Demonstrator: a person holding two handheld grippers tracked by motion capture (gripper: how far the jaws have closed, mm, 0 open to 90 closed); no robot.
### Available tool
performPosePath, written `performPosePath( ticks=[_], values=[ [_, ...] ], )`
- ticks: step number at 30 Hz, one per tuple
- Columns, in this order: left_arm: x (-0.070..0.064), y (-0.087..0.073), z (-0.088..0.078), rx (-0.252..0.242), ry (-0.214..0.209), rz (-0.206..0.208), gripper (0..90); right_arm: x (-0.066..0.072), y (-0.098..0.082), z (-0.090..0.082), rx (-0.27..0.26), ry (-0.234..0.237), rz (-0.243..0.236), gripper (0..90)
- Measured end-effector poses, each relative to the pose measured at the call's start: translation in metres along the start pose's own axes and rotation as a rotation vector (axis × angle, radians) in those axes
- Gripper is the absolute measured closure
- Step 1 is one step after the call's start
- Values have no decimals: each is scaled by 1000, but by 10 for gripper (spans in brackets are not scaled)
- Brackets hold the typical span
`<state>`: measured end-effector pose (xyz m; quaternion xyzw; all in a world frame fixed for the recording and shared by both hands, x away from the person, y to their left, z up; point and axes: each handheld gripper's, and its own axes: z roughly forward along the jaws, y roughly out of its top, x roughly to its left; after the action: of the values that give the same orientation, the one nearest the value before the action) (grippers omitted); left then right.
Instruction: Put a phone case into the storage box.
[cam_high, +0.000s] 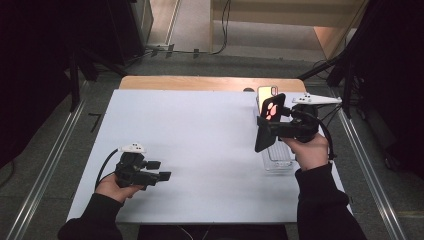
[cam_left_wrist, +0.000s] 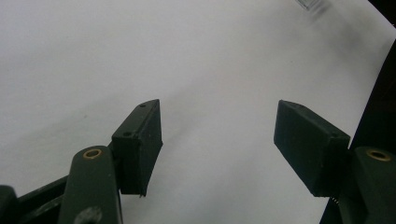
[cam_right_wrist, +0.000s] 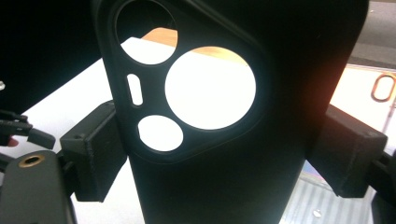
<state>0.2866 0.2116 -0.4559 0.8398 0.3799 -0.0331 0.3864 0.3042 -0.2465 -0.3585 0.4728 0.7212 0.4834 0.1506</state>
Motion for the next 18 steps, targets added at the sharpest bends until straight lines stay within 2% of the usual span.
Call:
performPosePath(
  ticks=[10, 12, 18],
  values=[
    [0, 0, 1, -2, -2, -3, 329, -16, -2, -8, -40, -78, 50, 120],
    [0, 0, 1, -2, -3, -3, 329, -20, -3, -8, -44, -83, 57, 120],
    [0, 0, 1, 0, -3, -3, 329, -30, -5, -6, -51, -142, 71, 120]
  ],
)
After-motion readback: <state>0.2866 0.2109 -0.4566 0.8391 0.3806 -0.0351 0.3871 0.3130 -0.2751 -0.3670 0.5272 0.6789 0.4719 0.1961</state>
